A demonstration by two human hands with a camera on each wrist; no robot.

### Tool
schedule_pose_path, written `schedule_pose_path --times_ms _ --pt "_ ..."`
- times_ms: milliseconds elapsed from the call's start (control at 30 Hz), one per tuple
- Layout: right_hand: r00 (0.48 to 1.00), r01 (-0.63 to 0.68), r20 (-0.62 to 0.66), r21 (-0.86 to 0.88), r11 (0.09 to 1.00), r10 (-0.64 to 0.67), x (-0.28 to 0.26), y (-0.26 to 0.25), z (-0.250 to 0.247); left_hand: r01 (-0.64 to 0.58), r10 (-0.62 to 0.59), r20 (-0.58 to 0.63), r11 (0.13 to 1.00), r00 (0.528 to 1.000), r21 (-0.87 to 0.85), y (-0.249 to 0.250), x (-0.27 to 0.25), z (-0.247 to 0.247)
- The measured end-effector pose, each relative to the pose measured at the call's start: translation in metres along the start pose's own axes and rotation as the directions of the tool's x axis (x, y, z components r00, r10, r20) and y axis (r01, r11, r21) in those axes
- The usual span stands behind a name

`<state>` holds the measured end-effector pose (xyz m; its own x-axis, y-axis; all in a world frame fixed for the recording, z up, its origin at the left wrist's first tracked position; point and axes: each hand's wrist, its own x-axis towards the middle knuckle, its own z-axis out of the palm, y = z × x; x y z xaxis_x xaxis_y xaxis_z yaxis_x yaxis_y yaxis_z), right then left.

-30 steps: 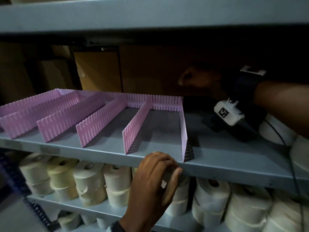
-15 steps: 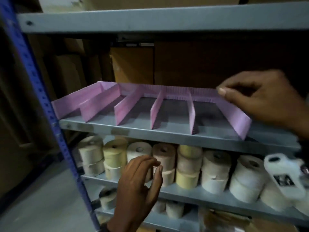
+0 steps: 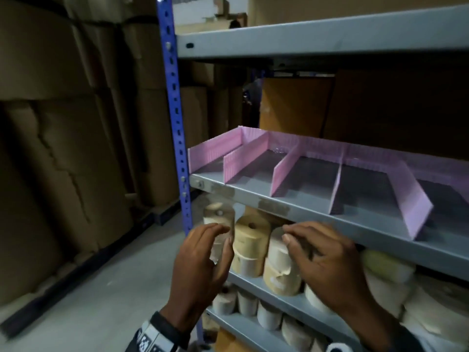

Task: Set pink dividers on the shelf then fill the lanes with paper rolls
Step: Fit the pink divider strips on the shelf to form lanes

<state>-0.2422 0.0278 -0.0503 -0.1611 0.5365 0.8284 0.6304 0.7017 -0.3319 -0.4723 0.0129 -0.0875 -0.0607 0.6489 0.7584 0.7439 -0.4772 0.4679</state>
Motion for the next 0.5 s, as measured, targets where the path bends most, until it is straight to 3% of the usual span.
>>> schedule_pose_path --times_ms 200,367,500 --pt "0.999 0.04 -0.034 0.003 0.999 -0.039 0.005 -0.005 0.077 0.034 -0.037 0.025 0.995 0.999 0.096 -0.04 0.014 -0.015" --pt "0.989 0.092 -0.106 -0.145 0.985 -0.108 0.022 -0.009 0.123 0.039 -0.043 0.022 0.984 0.999 0.176 -0.079 0.032 -0.011" --pt "0.976 0.086 -0.169 -0.29 0.953 -0.139 0.039 -0.005 0.16 -0.047 0.024 0.111 0.978 0.994 0.205 -0.119 0.051 -0.009"
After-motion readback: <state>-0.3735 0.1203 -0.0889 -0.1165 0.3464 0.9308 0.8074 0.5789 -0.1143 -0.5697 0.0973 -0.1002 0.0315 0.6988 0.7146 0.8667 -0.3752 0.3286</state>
